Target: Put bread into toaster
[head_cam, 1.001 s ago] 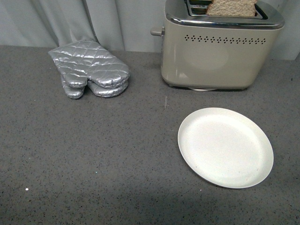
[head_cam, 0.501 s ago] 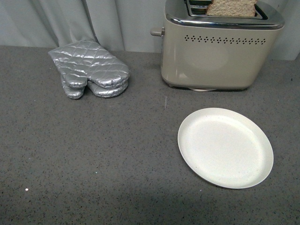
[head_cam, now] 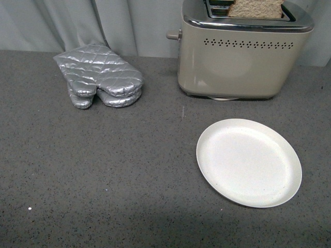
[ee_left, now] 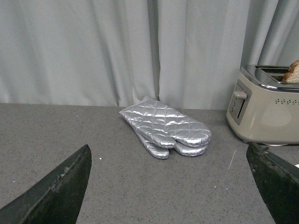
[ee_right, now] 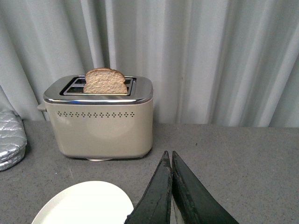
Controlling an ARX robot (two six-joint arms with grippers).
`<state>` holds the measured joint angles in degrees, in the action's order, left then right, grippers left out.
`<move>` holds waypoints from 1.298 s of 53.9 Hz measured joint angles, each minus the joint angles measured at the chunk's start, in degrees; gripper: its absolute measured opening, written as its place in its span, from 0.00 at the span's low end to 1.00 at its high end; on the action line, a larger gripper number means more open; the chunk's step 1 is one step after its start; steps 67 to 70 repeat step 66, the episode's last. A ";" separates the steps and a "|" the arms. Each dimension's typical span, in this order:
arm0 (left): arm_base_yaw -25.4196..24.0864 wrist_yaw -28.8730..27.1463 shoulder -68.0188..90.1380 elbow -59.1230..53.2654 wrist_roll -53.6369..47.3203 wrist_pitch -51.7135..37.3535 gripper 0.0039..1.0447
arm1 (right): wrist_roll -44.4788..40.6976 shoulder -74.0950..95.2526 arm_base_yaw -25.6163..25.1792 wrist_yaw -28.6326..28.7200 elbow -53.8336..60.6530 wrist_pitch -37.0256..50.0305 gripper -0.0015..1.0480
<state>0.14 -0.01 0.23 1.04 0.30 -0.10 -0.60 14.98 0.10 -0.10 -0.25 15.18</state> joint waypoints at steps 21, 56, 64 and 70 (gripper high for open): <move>0.00 0.00 0.00 0.00 0.00 0.00 0.94 | 0.00 -6.38 0.00 0.00 -0.02 -6.47 0.01; 0.00 0.00 0.00 0.00 0.00 0.02 0.94 | 0.02 -14.75 0.00 0.04 -0.04 -15.08 0.92; 0.00 -0.02 0.00 0.00 -0.02 0.02 0.94 | 0.11 -14.75 0.00 0.07 -0.04 -15.08 0.91; 0.00 0.00 0.00 0.00 0.00 0.02 0.94 | 0.11 -14.75 0.00 0.04 -0.04 -15.08 0.91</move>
